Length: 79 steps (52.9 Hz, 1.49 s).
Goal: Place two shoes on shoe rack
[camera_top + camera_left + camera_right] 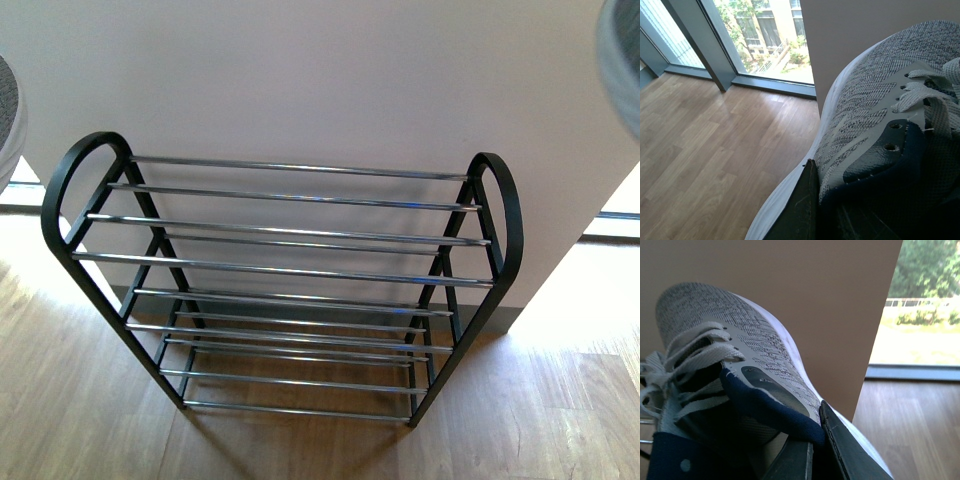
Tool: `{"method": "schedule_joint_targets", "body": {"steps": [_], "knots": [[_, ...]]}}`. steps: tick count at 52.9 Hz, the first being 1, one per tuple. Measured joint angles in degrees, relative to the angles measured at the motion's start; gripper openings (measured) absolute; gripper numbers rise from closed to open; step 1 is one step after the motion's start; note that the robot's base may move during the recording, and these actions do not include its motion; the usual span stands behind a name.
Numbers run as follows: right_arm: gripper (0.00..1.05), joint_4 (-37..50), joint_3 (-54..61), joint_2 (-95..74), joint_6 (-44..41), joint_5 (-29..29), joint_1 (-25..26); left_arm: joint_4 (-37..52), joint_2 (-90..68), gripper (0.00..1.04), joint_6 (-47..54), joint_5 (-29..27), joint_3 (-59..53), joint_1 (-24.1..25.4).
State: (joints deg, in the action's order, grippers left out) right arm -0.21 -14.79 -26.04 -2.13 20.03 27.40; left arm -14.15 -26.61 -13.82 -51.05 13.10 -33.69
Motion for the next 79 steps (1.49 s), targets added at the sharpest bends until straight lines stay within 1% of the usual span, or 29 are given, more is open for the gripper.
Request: {"method": "schedule_joint_targets", "body": {"steps": [2, 6, 8, 14, 21, 23, 34, 44, 51, 56, 64, 72, 79], "knots": [[0.01, 0.15, -1.99, -5.27, 1.73, -4.17, -4.00, 0.00, 0.00, 0.02, 0.00, 0.02, 0.02, 0.00], [0.01, -0.33, -5.84, -14.84, 5.86, -11.21, -10.45, 0.00, 0.00, 0.02, 0.00, 0.04, 0.00, -0.02], [0.01, -1.18, -7.76, -18.21, 7.72, -13.75, -13.25, 0.00, 0.00, 0.02, 0.00, 0.02, 0.00, 0.00], [0.01, -3.19, -12.55, -23.45, 12.87, -17.59, -19.54, 0.00, 0.00, 0.02, 0.00, 0.02, 0.00, 0.00], [0.01, -3.45, -17.38, -27.43, 17.14, -21.66, -25.77, 0.00, 0.00, 0.02, 0.00, 0.04, 0.00, 0.00], [0.01, -3.72, -19.23, -29.24, 19.67, -23.61, -28.15, 0.00, 0.00, 0.02, 0.00, 0.04, 0.02, -0.02], [0.01, -7.61, -22.03, -33.31, 27.56, -29.62, -34.64, 0.00, 0.00, 0.02, 0.00, 0.02, 0.02, 0.00], [0.01, -11.56, -23.80, -37.99, 37.53, -37.66, -41.11, 0.00, 0.00, 0.02, 0.00, 0.02, 0.00, 0.00], [0.01, -13.00, -25.31, -41.77, 43.01, -40.74, -45.11, 0.00, 0.00, 0.02, 0.00, 0.02, 0.00, 0.00], [0.01, -15.12, -27.19, -44.76, 48.89, -42.56, -48.46, 0.00, 0.00, 0.02, 0.00, 0.02, 0.02, -0.02], [0.01, -16.70, -29.00, -48.19, 55.23, -45.38, -52.39, 0.00, 0.00, 0.02, 0.00, 0.02, 0.02, 0.00], [0.01, -17.59, -31.78, -53.13, 60.65, -48.44, -54.51, 0.00, 0.00, 0.02, 0.00, 0.02, 0.02, 0.00], [0.01, -17.51, -36.28, -58.12, 63.01, -49.20, -55.49, 0.00, 0.00, 0.02, 0.00, 0.04, 0.00, -0.02]]}}
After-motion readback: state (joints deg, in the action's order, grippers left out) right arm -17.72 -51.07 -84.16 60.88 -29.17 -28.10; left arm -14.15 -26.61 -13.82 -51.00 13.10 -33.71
